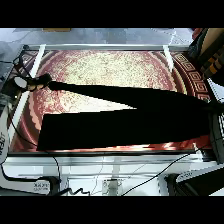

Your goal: Fold the clothes and pants, and hang the long-sleeved shirts on hangers.

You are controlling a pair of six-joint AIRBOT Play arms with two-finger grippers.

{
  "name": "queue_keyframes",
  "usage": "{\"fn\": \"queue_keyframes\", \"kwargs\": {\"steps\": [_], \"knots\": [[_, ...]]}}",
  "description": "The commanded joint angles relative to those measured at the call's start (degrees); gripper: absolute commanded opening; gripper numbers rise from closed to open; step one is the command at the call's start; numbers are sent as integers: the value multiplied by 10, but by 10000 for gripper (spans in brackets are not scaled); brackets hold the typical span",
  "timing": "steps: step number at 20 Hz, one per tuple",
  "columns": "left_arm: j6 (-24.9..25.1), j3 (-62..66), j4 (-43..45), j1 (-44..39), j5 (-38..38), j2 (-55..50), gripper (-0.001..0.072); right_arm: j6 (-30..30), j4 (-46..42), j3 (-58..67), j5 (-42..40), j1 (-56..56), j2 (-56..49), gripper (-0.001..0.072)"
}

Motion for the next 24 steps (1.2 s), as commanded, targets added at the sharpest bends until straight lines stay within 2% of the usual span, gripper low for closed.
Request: {"fn": "queue_keyframes", "kwargs": {"steps": [1, 4, 9, 12, 14, 16, 19, 21, 24], "knots": [[9, 1, 73, 5, -66, 34, 6, 27, 24, 6, -11, 3, 9, 18], [9, 1, 116, 6, -76, 50, 6, 37, 24, 6, -11, 11, 9, 17], [11, 1, 120, -1, -3, 70, 6, 38, 22, 6, -23, 22, 9, 17], [53, 1, 120, -17, 33, 74, 6, 42, 17, 6, -36, 29, 9, 18], [71, 1, 122, -25, 28, 79, 7, 42, 17, 6, -37, 30, 9, 18], [70, 1, 135, -26, -20, 83, 7, 49, 15, 6, -35, 30, 9, 18], [68, -2, 218, -24, -186, 75, 6, 58, -10, 6, -29, 30, 9, 18], [69, -16, 238, -16, -279, 59, 6, 68, -33, 6, -25, 30, 9, 18], [69, -58, 238, -2, -286, 24, 6, 68, -48, 6, -32, 30, 9, 18]]}}
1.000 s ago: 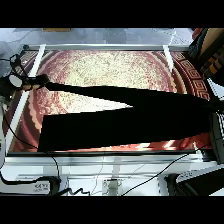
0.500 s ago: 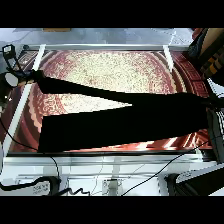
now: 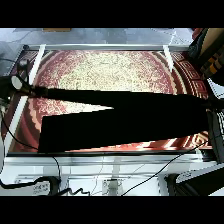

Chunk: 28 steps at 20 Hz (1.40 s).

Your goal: Fold the clothes and pants, and hang the long-sleeved shirts on hangers.

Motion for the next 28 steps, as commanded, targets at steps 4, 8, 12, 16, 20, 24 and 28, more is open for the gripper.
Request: {"fn": "queue_keyframes", "kwargs": {"steps": [4, 8, 12, 16, 20, 24, 28], "knots": [[2, -34, 22, 9, -30, -81, 7, 6, -23, 0, -24, 1, 0, 18], [2, -34, 22, 10, 20, -106, 7, 6, -23, 0, -28, 1, 0, 18], [1, -34, 19, 9, 111, -108, 7, 9, -23, 0, -38, 1, 0, 18], [1, -34, 20, 9, 153, -108, 7, 10, -24, 0, -40, 3, 0, 18], [2, -34, 14, 5, 137, -109, 179, 10, -28, 0, -41, 21, 0, 442], [2, -34, 14, 5, 99, -108, 663, 23, -30, 0, -39, 24, 0, 626], [2, -33, 25, 6, 80, -104, 662, 59, -64, 16, -34, 24, 5, 624]]}}
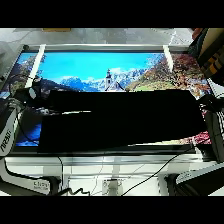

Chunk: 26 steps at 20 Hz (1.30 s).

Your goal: Fold the clothes and pants, and hang the long-sleeved shirts on hangers.

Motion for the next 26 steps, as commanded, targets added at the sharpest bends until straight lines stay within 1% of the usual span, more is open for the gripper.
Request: {"fn": "queue_keyframes", "kwargs": {"steps": [1, 2, 5, 6, 7, 8, 9, 10, 11, 12, 14, 16, 20, 22, 24, 26], "knots": [[0, 0, 15, 0, -16, 5, 661, 32, -43, 17, 7, 1, 6, 622], [0, 0, 21, 0, -16, 7, 647, 34, -58, 25, 12, 1, 9, 620], [0, 0, 27, 0, -10, 7, 633, 36, -113, 33, 13, 1, 21, 618], [0, 0, 27, 0, -3, 7, 535, 36, -125, 33, 14, 1, 23, 618], [0, 0, 27, 0, 5, 7, 416, 36, -131, 33, 16, 1, 24, 618], [0, 0, 27, 0, 11, 6, 340, 36, -136, 33, 16, 1, 24, 618], [0, 0, 26, 0, 16, 6, 297, 36, -136, 33, 16, 1, 24, 618], [-5, 0, 26, 0, 17, 5, 172, 36, -136, 33, 15, 1, 24, 618], [-7, 0, 26, 0, 16, 5, 63, 36, -136, 33, 15, 1, 24, 618], [-7, 0, 26, 0, 17, 5, 8, 36, -136, 33, 15, 1, 24, 618], [-6, 0, 27, 0, 13, 5, 8, 36, -137, 33, 15, 1, 24, 618], [-6, 0, 27, 0, -22, 5, 6, 36, -137, 33, 15, 1, 24, 617], [-3, 0, 76, 0, -173, 6, 4, 36, -138, 33, 16, 1, 24, 618], [3, 0, 106, 1, -228, 6, 4, 36, -138, 33, 16, 1, 24, 617], [16, 0, 110, 1, -247, 6, 4, 36, -138, 33, 17, 1, 24, 617], [16, 0, 110, 1, -247, 6, 6, 36, -138, 33, 23, 1, 24, 618]]}}
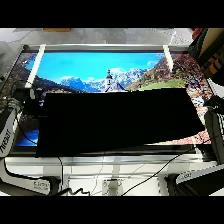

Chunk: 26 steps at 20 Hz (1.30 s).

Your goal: Fold the clothes and pants, and hang the long-sleeved shirts on hangers.

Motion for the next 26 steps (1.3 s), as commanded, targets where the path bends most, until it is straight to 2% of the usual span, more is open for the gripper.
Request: {"fn": "queue_keyframes", "kwargs": {"steps": [1, 2, 3, 4, 5, 6, 7, 9, 10, 11, 12, 15, 18, 21, 22, 23, 24, 25, 26], "knots": [[9, 0, 17, 1, -38, 0, 36, 0, -1, 1, 9, 0, 0, 618], [9, 0, 19, 1, -34, 0, 200, 0, -1, 1, 10, 0, 0, 618], [8, 0, 20, 1, -31, 0, 428, 3, 0, 1, 12, 0, 0, 617], [7, 0, 21, 1, -27, 0, 570, 13, -1, 1, 15, 0, 1, 613], [6, 2, 21, 1, -25, 0, 571, 16, -2, 1, 19, 0, 2, 497], [6, 7, 20, -1, -24, 0, 550, 15, -2, 1, 26, 0, 4, 118], [6, 17, 20, -6, -24, 1, 484, 15, -2, 1, 27, 0, 7, 14], [19, 43, 29, -21, -20, 10, 223, 15, -2, 1, 27, 0, 24, 17], [24, 56, 29, -26, -14, 19, 161, 15, -3, 1, 27, 0, 35, 17], [23, 68, 28, -32, -6, 33, 42, 15, -9, 1, 27, 0, 49, 17], [23, 71, 28, -36, 5, 51, 8, 15, -22, 1, 31, 0, 65, 17], [24, 70, 0, -40, 38, 115, 8, 14, -55, -29, 73, -17, 127, 17], [34, 39, -58, -22, 129, 172, 8, 1, -53, -134, 113, -79, 213, 17], [34, 5, -135, -13, 157, 196, 8, -17, 40, -294, 81, -171, 317, 18], [34, -3, -145, -13, 160, 195, 8, -16, 74, -340, 63, -193, 341, 55], [34, -15, -157, -15, 168, 195, 8, -7, 95, -384, 46, -207, 360, 302], [34, -25, -166, -16, 172, 195, 8, 5, 97, -419, 30, -211, 372, 617], [34, -33, -168, -17, 172, 195, 8, 14, 97, -452, 12, -211, 376, 700], [34, -39, -167, -17, 172, 195, 8, 15, 97, -482, -14, -209, 376, 687]]}}
